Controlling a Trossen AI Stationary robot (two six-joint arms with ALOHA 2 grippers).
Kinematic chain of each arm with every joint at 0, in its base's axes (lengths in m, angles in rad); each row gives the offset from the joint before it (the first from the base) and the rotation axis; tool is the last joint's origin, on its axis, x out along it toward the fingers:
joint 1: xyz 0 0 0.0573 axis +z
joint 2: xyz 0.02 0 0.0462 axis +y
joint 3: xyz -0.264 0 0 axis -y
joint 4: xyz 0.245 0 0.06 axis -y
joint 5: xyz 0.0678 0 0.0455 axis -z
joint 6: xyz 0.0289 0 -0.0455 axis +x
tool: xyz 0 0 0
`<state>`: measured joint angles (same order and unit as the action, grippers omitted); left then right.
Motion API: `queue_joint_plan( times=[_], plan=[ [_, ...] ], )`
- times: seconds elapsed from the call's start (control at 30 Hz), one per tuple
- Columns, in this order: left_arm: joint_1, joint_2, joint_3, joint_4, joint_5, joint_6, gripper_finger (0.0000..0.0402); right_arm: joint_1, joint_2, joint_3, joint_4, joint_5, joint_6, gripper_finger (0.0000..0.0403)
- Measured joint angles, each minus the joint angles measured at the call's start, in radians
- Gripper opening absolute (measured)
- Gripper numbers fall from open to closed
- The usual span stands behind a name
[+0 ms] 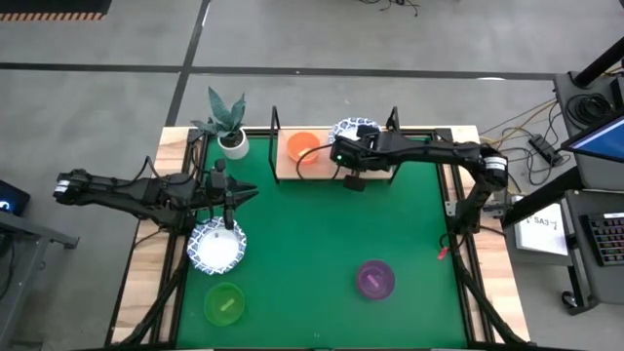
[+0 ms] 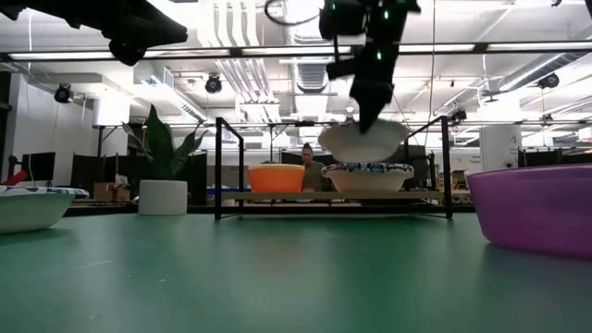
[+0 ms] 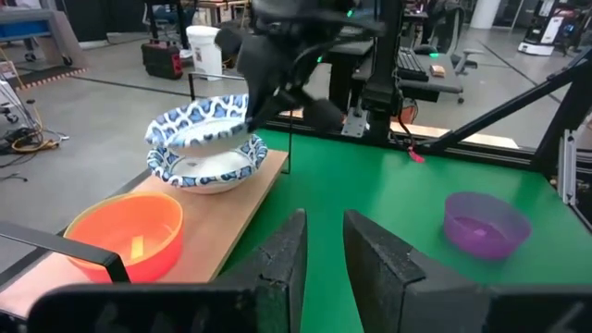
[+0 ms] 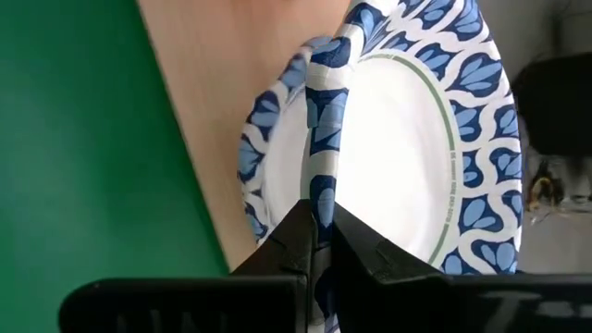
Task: Place and stack bowls onto a shelf
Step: Stack the white patterned bowl on top of the white patterned bowl on the shelf
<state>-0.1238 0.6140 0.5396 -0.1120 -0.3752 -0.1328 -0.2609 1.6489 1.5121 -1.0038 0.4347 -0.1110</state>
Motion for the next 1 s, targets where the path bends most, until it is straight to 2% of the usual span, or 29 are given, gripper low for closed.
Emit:
queue_joint_plan(
  times=[0.13, 0.37, 0.67, 0.77, 0.87, 1.0],
  plan=[
    [0.0, 0.0, 0.0, -0.007, 0.0, 0.003, 0.0057, -0.026, -0.002, -0.071, 0.082, -0.045, -0.024, 0.0013],
    [0.0, 0.0, 0.0, -0.044, 0.0, -0.007, 0.0057, -0.036, -0.003, -0.128, 0.119, -0.05, -0.01, 0.0025],
    [0.0, 0.0, 0.0, -0.044, 0.0, -0.018, 0.0057, -0.037, -0.003, -0.132, 0.123, -0.051, 0.016, 0.0148],
    [0.0, 0.0, 0.0, -0.045, 0.0, -0.034, 0.0057, -0.037, -0.012, -0.132, 0.109, -0.081, 0.039, 0.0184],
    [0.0, 0.001, 0.0, -0.046, 0.001, -0.054, 0.0057, -0.035, -0.039, -0.132, 0.088, -0.159, 0.076, 0.0206],
    [0.0, 0.013, 0.0, -0.056, 0.0, -0.1, 0.0057, -0.024, -0.087, -0.132, 0.073, -0.242, 0.114, 0.0214]
  ],
)
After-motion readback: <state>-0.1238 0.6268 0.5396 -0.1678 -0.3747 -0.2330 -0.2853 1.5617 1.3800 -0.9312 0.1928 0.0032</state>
